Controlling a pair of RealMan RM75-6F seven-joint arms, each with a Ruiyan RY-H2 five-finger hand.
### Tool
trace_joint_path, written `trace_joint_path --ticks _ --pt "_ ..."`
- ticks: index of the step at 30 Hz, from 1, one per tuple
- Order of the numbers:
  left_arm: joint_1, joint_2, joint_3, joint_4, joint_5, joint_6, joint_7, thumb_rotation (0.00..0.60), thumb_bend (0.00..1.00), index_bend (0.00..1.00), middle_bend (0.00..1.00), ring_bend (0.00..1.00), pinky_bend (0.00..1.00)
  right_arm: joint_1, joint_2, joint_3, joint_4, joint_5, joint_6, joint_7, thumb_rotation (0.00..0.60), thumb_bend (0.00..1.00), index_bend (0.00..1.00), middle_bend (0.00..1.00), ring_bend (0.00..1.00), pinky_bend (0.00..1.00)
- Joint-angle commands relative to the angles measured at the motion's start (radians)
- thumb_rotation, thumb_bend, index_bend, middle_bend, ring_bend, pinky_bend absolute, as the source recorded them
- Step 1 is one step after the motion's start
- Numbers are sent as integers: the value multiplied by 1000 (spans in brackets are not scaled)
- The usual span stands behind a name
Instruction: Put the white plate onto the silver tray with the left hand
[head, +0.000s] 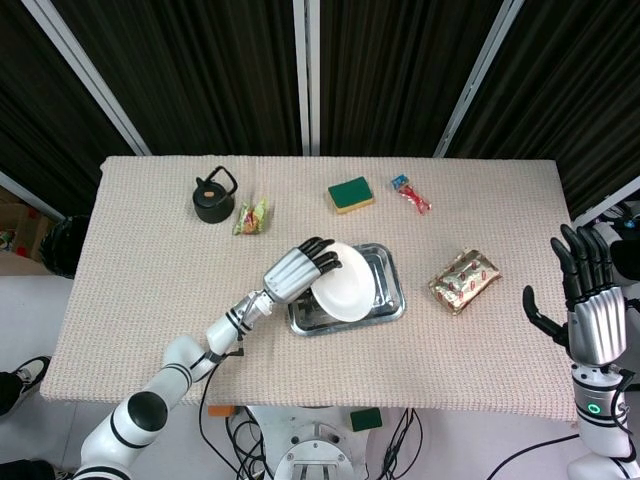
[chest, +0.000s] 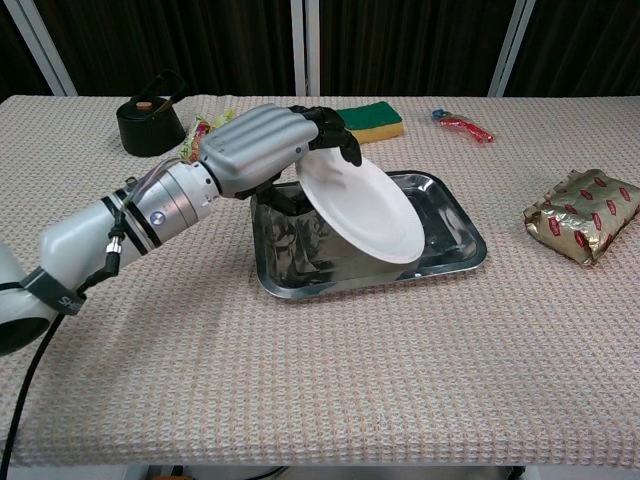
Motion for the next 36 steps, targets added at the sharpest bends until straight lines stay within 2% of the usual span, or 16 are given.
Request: trace_joint_path --ticks 1,6,13,17,26,36 --pt "11 12 12 -7 6 10 8 600 357 249 285 140 202 0 0 0 0 1 -2 1 600 461 0 0 0 0" --pt "33 39 36 -28 19 24 28 600 331 223 277 135 197 1 -5 -4 2 -2 -4 0 600 461 0 0 0 0" --pt "45 69 54 -68 26 16 67 600 142 82 235 110 178 0 -7 -6 0 -3 -3 -4 600 461 0 0 0 0" --pt "43 79 56 -87 25 0 90 600 45 43 205 91 164 -1 -7 -7 -3 -6 -1 -8 600 461 0 0 0 0" --pt "42 106 28 -119 5 29 107 600 24 10 123 33 140 0 -6 -5 -4 -3 -6 -10 600 461 0 0 0 0" --pt "57 153 32 -181 8 41 146 600 0 0 31 0 107 5 -16 -8 3 -6 -10 -8 600 460 0 0 0 0"
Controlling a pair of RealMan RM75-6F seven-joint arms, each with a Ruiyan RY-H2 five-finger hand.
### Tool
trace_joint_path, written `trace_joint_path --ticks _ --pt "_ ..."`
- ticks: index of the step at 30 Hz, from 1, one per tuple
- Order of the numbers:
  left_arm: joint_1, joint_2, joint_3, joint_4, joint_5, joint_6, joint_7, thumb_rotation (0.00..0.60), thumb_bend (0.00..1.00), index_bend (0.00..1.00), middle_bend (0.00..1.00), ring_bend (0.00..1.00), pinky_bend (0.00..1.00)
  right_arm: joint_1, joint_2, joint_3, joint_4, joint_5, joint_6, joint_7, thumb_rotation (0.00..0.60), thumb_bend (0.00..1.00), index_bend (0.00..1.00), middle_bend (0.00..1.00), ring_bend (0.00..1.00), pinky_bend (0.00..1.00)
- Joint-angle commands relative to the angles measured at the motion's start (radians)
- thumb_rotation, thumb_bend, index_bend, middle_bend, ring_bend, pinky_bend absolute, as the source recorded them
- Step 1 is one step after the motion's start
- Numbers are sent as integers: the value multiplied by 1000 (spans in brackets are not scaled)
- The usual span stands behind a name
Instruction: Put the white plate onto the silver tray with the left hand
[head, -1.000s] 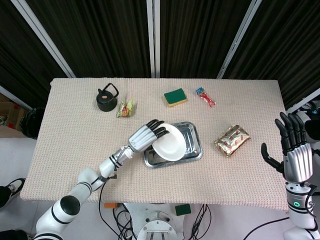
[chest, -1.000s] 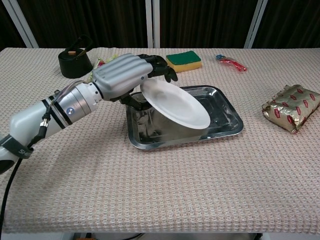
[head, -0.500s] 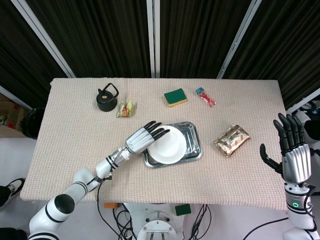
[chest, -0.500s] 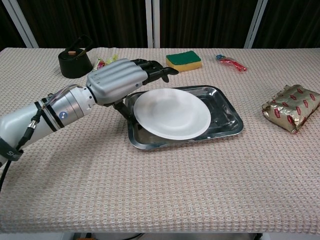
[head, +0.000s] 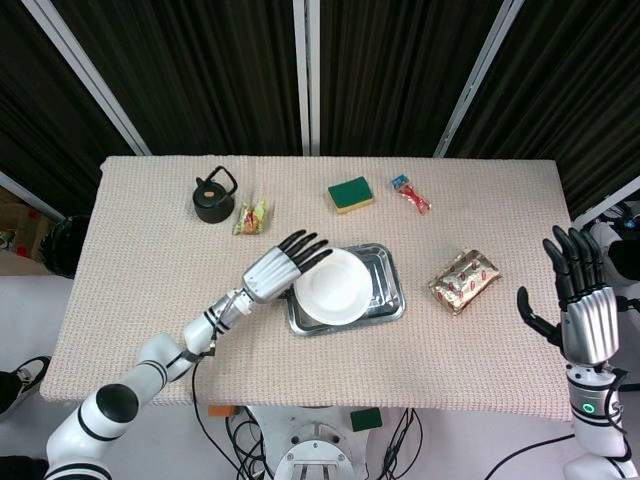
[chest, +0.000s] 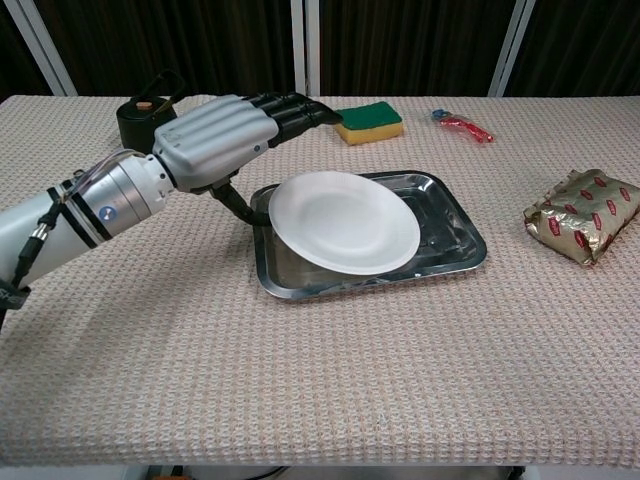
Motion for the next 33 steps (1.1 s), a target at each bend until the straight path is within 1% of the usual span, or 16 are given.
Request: trace_joint_path --ticks 1,9,14,17,20,23,26,27,28,29,30,31,33 --pt "3 10 -3 -11 -1 6 12 600 0 0 28 0 107 0 0 0 -1 -3 2 -3 600 460 0 0 0 0" --pt "13 64 -5 -58 -1 14 65 600 0 0 0 0 96 -1 6 2 -8 -4 6 -10 600 462 0 0 0 0" --pt "42 109 -28 -113 -22 47 93 600 0 0 0 0 97 -1 1 0 -5 -3 3 -8 600 461 0 0 0 0" --pt "85 165 -49 -191 -54 71 117 600 0 0 0 0 97 -3 -1 -2 -1 3 1 -4 600 462 0 0 0 0" --pt "147 260 -60 -315 -94 85 150 600 0 0 0 0 97 -9 -2 -7 12 15 -6 3 600 460 0 0 0 0" --pt "233 387 -67 -474 -148 106 202 600 0 0 0 0 97 -27 0 -24 35 51 -35 -1 600 457 0 0 0 0" --pt "319 492 -63 -591 -198 130 222 599 0 0 1 0 98 -52 9 -47 59 102 -86 -43 600 438 0 0 0 0" --pt "336 510 -60 -610 -208 134 222 598 0 0 2 0 98 -58 11 -53 64 115 -100 -57 600 432 0 0 0 0" --pt "370 546 -53 -645 -226 139 219 590 0 0 2 0 98 -71 18 -64 69 141 -127 -89 600 420 0 0 0 0" --pt "395 571 -46 -669 -238 141 216 551 0 0 3 0 98 -81 24 -73 70 162 -150 -115 600 407 0 0 0 0" --pt "426 600 -36 -698 -252 144 207 529 2 0 3 0 98 -94 34 -85 66 192 -182 -148 600 399 0 0 0 0" --pt "450 620 -27 -717 -259 148 196 495 7 0 4 0 98 -103 44 -95 57 218 -210 -173 600 390 0 0 0 0" --pt "502 656 -10 -745 -271 163 172 401 26 0 10 0 98 -122 71 -110 27 281 -273 -221 600 381 0 0 0 0"
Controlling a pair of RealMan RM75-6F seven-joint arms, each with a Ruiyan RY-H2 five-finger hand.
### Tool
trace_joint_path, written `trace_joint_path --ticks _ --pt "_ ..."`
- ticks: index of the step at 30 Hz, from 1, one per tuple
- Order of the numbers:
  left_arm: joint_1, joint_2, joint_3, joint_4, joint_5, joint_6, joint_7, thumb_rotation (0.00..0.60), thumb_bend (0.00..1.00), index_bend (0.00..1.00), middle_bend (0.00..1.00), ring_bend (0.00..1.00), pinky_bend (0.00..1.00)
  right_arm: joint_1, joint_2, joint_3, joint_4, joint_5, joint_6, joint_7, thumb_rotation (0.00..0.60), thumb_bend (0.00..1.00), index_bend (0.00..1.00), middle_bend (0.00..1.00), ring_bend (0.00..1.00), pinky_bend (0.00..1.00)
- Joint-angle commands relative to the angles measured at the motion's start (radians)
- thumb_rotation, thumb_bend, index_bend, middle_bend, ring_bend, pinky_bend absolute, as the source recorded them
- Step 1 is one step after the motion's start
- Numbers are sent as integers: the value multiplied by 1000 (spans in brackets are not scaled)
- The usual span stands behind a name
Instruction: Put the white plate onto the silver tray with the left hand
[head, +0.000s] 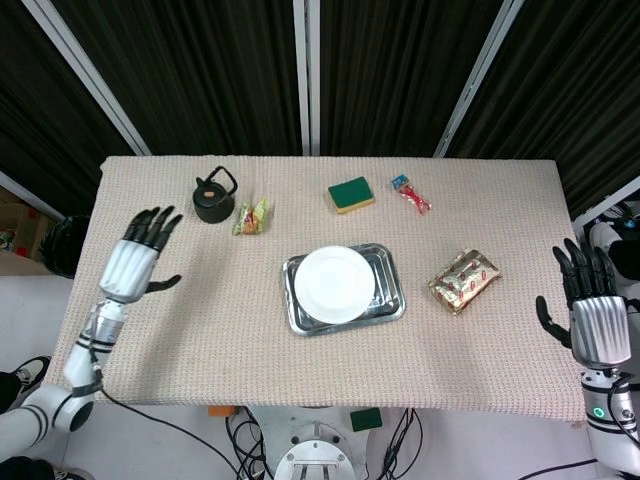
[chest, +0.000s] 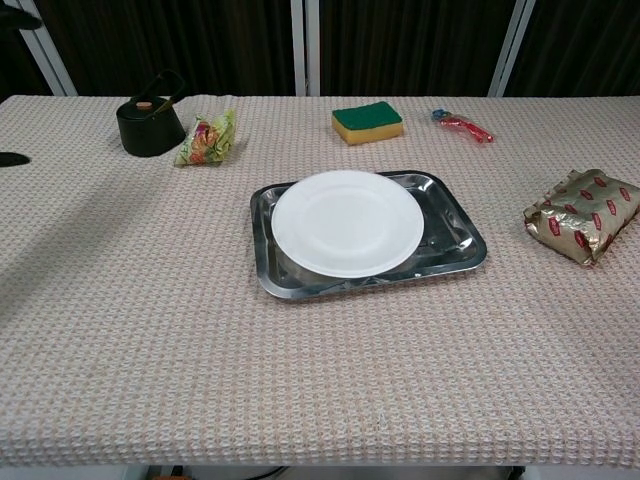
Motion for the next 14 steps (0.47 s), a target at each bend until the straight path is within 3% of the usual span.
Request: trace_joint_path --ticks 1,6,14 --pt "102 73 35 -70 -45 37 -30 373 35 0 14 0 98 -49 54 -41 -42 128 -126 -106 600 377 0 0 0 0" --pt "194 110 60 -101 -36 96 -35 346 39 8 27 0 98 -62 101 -51 -90 206 -211 -137 600 374 0 0 0 0" --pt "245 146 81 -129 24 117 -17 336 38 21 40 0 101 -51 91 -50 -66 208 -262 -117 600 373 0 0 0 0"
